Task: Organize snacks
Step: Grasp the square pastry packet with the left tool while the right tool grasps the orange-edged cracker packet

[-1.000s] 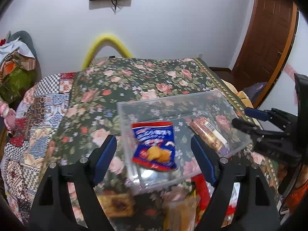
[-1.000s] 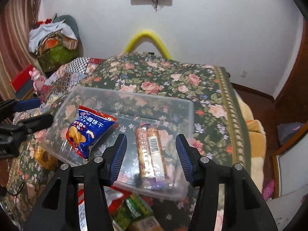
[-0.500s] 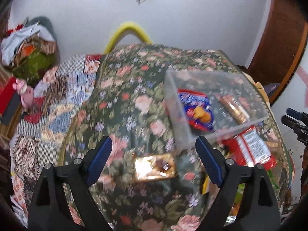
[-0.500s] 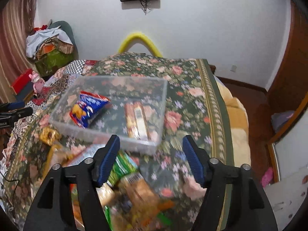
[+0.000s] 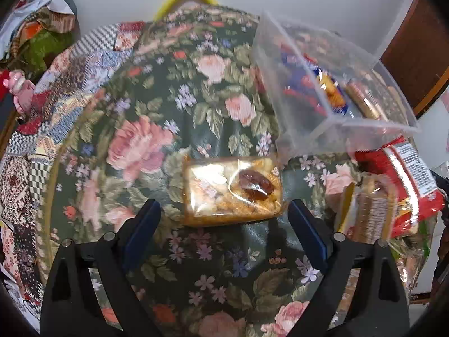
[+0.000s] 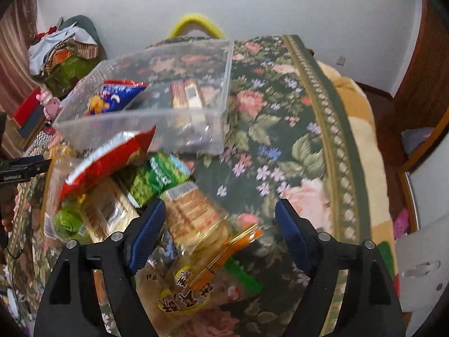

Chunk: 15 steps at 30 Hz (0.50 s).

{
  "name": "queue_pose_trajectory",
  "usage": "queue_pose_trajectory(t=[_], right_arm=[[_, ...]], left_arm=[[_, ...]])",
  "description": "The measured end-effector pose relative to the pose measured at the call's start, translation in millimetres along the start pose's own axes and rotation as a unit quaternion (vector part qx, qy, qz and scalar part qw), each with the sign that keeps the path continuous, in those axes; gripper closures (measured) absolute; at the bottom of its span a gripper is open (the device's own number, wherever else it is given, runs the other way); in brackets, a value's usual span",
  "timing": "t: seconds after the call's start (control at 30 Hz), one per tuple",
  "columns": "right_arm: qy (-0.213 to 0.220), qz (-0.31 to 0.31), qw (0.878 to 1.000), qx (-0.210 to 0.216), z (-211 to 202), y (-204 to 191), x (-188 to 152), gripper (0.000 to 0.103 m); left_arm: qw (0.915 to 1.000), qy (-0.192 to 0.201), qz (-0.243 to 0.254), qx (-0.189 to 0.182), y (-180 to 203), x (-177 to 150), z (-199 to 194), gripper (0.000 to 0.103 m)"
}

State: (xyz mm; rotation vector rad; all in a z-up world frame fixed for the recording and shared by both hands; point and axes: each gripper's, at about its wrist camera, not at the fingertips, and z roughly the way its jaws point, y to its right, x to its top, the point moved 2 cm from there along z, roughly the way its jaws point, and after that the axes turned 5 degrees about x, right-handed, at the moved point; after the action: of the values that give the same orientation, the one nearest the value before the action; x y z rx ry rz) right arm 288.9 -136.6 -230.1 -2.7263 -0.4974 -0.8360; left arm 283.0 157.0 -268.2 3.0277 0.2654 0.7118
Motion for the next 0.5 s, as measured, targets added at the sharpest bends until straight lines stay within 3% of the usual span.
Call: queue_pose_trajectory(t=[0.23,0.37,0.5], right_arm=[[0.001,-0.01,1.0,-0.007,13,-4,-1,0.023],[0.005,-0.016,1.0,-0.004,17,-6,-1,0.027],[-0.002,-0.005,1.0,0.019,21,-6,-2,0.047]], left_arm=[[0.9999,-0.008,0.001,0.009,8,5,24,0.01],[0.9996,0.007,0.014,0.023,13,8,29,0.01],[0.9997,0.018,0.011,0.015,13,8,27,0.014]])
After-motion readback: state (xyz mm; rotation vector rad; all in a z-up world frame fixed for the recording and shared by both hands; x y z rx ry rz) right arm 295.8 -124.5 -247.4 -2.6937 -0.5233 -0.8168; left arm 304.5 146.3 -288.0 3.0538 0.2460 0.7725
